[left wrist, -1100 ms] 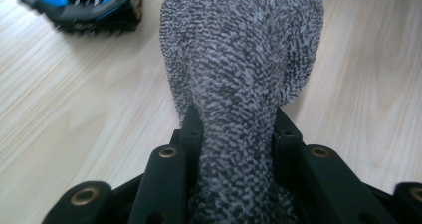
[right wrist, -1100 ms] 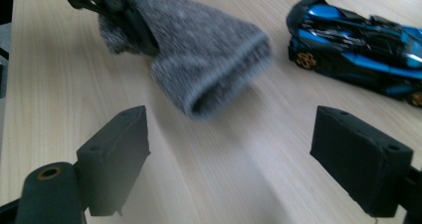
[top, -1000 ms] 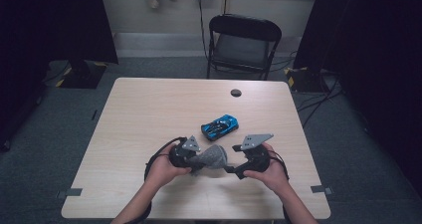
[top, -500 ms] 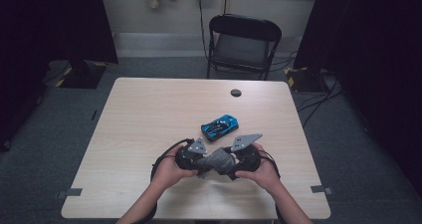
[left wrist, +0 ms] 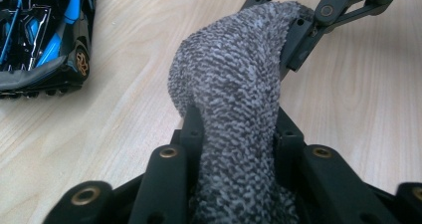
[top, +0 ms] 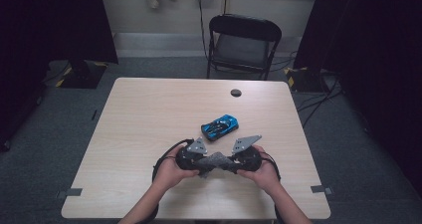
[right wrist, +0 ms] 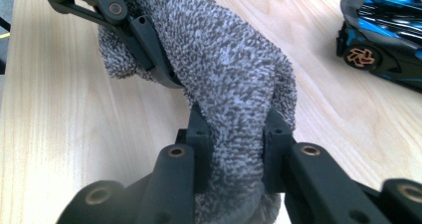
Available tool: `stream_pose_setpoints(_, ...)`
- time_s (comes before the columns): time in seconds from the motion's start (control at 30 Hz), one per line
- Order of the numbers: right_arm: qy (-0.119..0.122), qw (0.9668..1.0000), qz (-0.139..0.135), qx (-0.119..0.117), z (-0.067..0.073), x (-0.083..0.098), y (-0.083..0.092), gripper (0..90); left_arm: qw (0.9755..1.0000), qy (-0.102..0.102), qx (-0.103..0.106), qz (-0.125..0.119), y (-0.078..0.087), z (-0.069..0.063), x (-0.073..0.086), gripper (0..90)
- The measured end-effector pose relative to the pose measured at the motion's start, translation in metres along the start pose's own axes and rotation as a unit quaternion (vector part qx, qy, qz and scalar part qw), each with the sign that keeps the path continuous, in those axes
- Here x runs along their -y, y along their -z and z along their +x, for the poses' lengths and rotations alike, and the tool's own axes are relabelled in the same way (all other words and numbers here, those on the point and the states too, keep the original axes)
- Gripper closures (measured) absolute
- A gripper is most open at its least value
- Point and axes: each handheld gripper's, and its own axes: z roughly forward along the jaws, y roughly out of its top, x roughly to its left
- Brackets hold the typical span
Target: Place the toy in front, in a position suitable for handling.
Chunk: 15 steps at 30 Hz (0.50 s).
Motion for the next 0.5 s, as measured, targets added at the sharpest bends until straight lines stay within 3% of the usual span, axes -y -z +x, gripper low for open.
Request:
stream_pose_setpoints(0.1,0.004,0.9999,-0.003,0.009,-0.002,0.001,0.004,74.3,0.9997,0.013,-0.004,-0.021,-0.002,0.0,-0.001,56.5)
stream_pose_setpoints(0.23,0.012,0.9997,-0.005,0.02,-0.004,0.001,0.011,74.3,0.9992,0.022,-0.016,-0.031,-0.003,0.002,-0.003,34.4)
stream_pose_setpoints(0.33,0.01,0.9996,-0.008,0.024,-0.006,0.003,0.017,74.3,0.9981,0.041,-0.015,-0.043,-0.001,0.003,-0.003,30.0)
stream_pose_setpoints(0.5,0.012,0.9996,-0.01,0.025,-0.007,0.003,0.022,74.3,0.9978,0.044,-0.008,-0.049,0.001,0.002,-0.005,28.8)
